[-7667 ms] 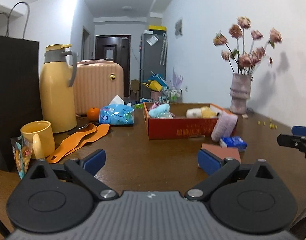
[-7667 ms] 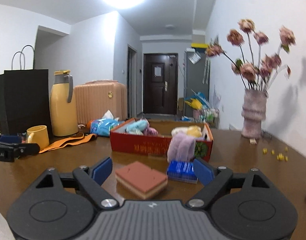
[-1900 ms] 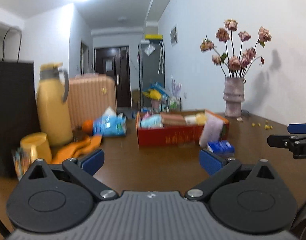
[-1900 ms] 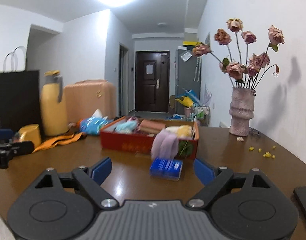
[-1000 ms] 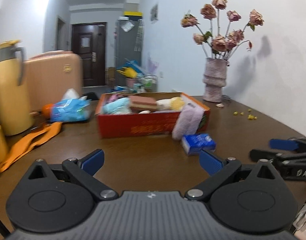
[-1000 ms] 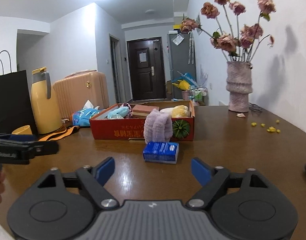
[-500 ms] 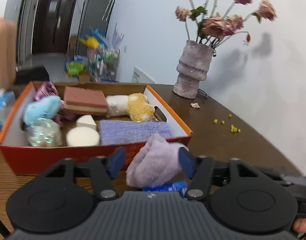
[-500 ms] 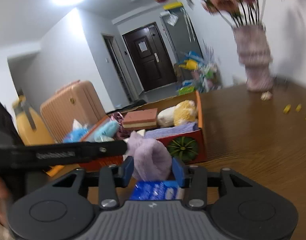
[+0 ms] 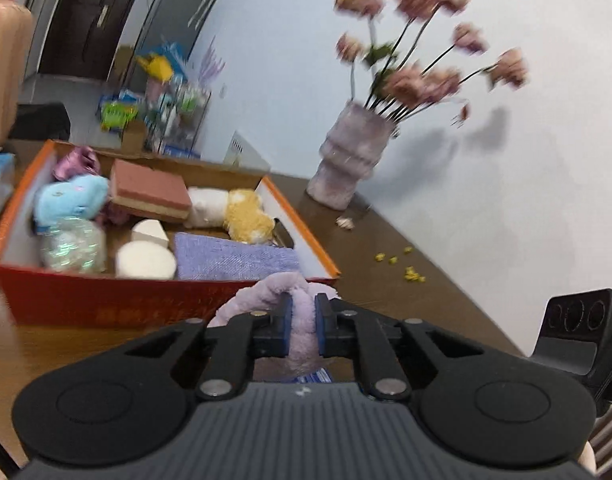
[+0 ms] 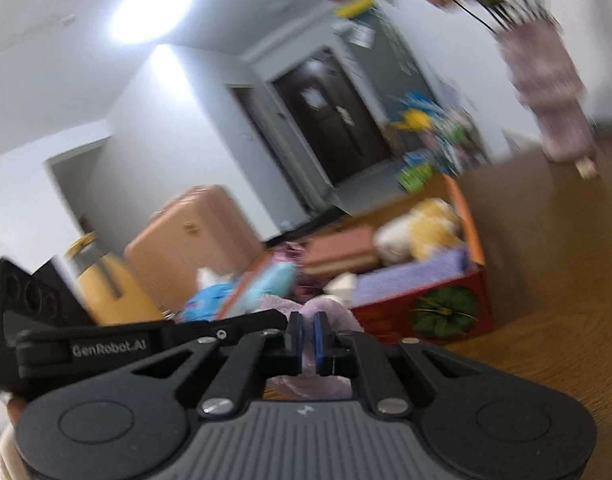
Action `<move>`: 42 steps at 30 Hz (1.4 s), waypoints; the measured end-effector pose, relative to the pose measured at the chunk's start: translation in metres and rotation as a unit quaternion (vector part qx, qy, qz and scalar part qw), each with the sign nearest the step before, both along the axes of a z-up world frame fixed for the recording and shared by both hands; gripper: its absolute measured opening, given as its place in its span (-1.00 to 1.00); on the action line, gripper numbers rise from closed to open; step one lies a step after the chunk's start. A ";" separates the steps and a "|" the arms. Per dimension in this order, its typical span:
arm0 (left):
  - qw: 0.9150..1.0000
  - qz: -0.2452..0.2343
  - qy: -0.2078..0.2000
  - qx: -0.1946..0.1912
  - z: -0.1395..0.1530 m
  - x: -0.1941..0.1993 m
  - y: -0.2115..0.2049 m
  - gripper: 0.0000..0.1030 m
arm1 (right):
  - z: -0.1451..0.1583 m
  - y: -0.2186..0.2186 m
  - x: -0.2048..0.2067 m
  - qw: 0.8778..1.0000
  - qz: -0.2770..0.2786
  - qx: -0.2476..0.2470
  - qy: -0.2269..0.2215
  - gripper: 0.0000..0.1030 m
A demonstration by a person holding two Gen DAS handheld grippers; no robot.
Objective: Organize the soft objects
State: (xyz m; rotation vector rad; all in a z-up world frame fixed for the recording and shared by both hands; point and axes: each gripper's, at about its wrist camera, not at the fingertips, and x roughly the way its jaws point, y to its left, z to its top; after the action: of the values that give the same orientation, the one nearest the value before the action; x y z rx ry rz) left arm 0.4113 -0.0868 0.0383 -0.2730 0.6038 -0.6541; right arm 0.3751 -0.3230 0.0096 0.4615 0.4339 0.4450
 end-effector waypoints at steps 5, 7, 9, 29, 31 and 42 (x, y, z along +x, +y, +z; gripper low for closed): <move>0.999 0.018 -0.041 0.025 -0.005 -0.097 0.036 -0.77 | 0.007 0.037 -0.070 0.996 0.070 -0.044 -0.027 -0.89; 0.997 0.033 -0.045 0.047 -0.017 -0.129 0.044 -0.77 | -0.005 0.047 -0.093 0.994 0.101 -0.047 -0.015 -0.89; 0.998 0.041 -0.019 0.044 -0.032 -0.151 0.049 -0.77 | -0.021 0.052 -0.111 0.992 0.117 -0.046 -0.003 -0.88; 0.979 0.116 -0.085 0.141 -0.039 -0.194 0.070 0.19 | -0.025 0.073 -0.177 0.989 0.014 -0.147 -0.006 -0.23; 0.982 0.129 -0.058 0.125 -0.046 -0.181 0.068 0.18 | -0.031 0.079 -0.170 0.990 -0.007 -0.141 0.008 -0.31; 0.988 0.088 -0.007 0.127 -0.074 -0.182 0.043 -0.42 | -0.045 0.074 -0.164 0.987 -0.018 -0.156 0.030 -0.44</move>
State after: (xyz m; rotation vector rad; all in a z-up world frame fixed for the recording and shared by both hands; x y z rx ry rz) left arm 0.2296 -0.0443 -0.0357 -0.0815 0.6355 -0.4022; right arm 0.2108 -0.2495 -0.0355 0.1788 0.5429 0.3218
